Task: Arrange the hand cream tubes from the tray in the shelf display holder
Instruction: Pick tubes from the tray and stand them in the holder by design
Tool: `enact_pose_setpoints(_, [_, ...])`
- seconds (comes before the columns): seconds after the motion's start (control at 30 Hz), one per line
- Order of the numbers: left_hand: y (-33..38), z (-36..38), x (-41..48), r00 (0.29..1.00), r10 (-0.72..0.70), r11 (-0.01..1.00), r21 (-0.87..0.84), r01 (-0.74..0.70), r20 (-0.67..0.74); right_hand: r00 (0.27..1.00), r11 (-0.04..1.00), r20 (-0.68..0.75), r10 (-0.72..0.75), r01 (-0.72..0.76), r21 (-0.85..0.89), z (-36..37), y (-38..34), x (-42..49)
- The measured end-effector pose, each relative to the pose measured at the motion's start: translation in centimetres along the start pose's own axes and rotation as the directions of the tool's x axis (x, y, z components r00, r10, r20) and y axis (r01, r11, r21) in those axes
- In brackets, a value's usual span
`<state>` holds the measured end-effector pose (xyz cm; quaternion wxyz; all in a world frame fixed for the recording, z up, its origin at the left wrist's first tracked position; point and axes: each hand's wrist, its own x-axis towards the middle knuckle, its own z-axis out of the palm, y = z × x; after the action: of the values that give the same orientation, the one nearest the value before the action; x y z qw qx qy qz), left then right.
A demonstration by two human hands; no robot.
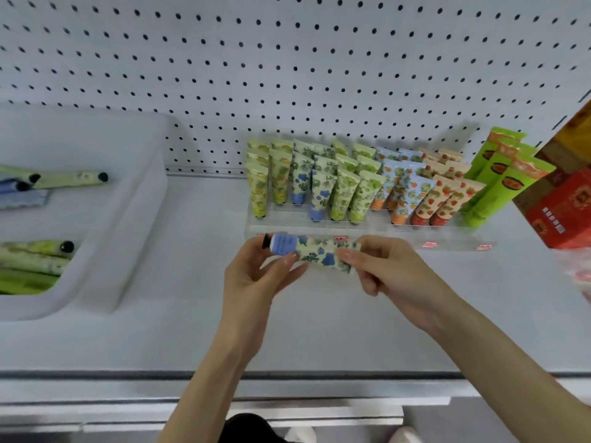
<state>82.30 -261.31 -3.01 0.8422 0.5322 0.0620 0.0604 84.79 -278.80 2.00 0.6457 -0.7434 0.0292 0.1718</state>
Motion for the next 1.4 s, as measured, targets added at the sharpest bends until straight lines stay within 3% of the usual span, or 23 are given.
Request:
enact_pose_setpoints(0.2, [0.2,-1.7,1.2,0.999,-0.029,1.0,0.0,0.029,0.031,0.983,0.993,-0.15,-0.107,0.099,-0.064,-0.1,-0.9,0.6])
enact_pose_setpoints(0.33, [-0.4,-2.6,1.4,0.999,-0.037,0.997,-0.067,0.037,0.0,0.979,0.987,-0.138,-0.151,0.141,-0.076,0.5,-0.6,0.5])
enact_pose_setpoints(0.43, [-0.1,-3.2,1.4,1.0,-0.006,0.993,0.12,0.004,0.016,0.976,0.984,-0.142,-0.167,0.157,-0.08,0.5,-1.5,1.0])
enact_pose_setpoints(0.5, [0.3,-3.9,2.0,0.995,0.092,0.951,0.3,-0.074,-0.046,0.96,0.968,-0.152,-0.234,0.216,-0.131,0.2,-2.9,1.7])
enact_pose_setpoints(0.6, [0.6,-5.6,4.0,0.957,0.234,0.857,0.501,-0.119,-0.173,0.903,0.897,-0.201,-0.379,0.306,-0.319,-0.3,-5.4,3.1])
enact_pose_setpoints(0.73, [-0.5,-6.3,6.1,0.996,0.077,0.635,0.772,-0.02,-0.037,0.865,0.738,-0.139,-0.482,0.315,-0.597,0.2,-7.7,5.1])
enact_pose_setpoints(0.87, [-1.9,-6.5,7.2,0.99,0.074,0.355,0.924,-0.141,0.122,0.827,0.539,-0.057,-0.559,0.31,-0.783,1.4,-8.2,7.5])
enact_pose_setpoints(0.93, [-2.3,-6.8,7.3,0.982,0.084,0.284,0.94,-0.186,0.169,0.826,0.474,-0.041,-0.563,0.281,-0.835,1.9,-8.2,8.6])
enact_pose_setpoints(1.13, [-2.2,-7.1,7.3,0.976,0.096,0.294,0.931,-0.217,0.197,0.838,0.375,-0.002,-0.546,0.242,-0.895,2.5,-7.3,10.3])
enact_pose_setpoints(1.4, [-2.2,-7.2,7.4,0.97,0.121,0.284,0.93,-0.235,0.209,0.84,0.342,-0.008,-0.543,0.212,-0.915,3.1,-6.4,11.2])
